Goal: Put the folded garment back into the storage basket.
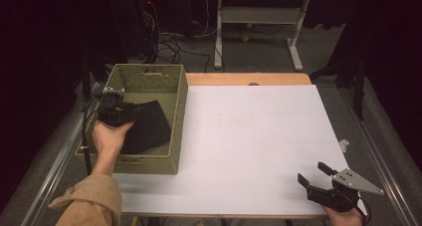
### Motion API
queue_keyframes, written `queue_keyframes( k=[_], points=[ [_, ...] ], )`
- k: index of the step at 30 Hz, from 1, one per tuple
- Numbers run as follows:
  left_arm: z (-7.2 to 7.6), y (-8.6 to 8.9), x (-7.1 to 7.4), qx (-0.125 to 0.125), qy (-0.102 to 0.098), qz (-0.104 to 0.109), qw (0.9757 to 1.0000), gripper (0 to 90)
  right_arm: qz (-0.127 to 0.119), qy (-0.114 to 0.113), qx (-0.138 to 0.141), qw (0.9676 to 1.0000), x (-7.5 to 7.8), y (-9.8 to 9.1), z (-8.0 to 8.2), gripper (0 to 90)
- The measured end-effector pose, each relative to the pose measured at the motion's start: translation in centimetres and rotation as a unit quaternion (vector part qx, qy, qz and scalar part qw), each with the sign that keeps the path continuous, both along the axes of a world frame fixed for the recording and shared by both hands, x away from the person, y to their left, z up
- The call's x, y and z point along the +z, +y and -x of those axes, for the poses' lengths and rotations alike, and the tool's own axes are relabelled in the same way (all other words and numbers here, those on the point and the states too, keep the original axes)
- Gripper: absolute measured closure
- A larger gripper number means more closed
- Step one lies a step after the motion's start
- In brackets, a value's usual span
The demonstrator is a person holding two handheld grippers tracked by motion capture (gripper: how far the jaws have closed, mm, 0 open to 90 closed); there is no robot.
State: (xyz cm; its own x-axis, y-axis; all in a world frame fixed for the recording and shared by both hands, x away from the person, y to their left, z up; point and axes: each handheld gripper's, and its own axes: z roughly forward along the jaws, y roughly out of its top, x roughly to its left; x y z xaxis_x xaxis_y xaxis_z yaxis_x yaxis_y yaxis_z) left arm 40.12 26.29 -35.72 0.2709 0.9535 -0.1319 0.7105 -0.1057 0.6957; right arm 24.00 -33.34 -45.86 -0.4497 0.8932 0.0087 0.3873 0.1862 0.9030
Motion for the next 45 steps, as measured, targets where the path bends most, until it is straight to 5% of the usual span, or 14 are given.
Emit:
queue_keyframes(
  k=[19,45],
  points=[
    [4.0,0.1,0.8,-0.042,-0.045,0.014,0.9980,30.6,-0.002,0.001,-0.003,1.0000,0.0,0.0,0.0,18.7],
    [8.4,0.8,-0.1,-0.057,-0.072,0.012,0.9957,30.6,-0.002,0.000,-0.004,1.0000,0.0,0.0,0.0,18.8]
  ],
)
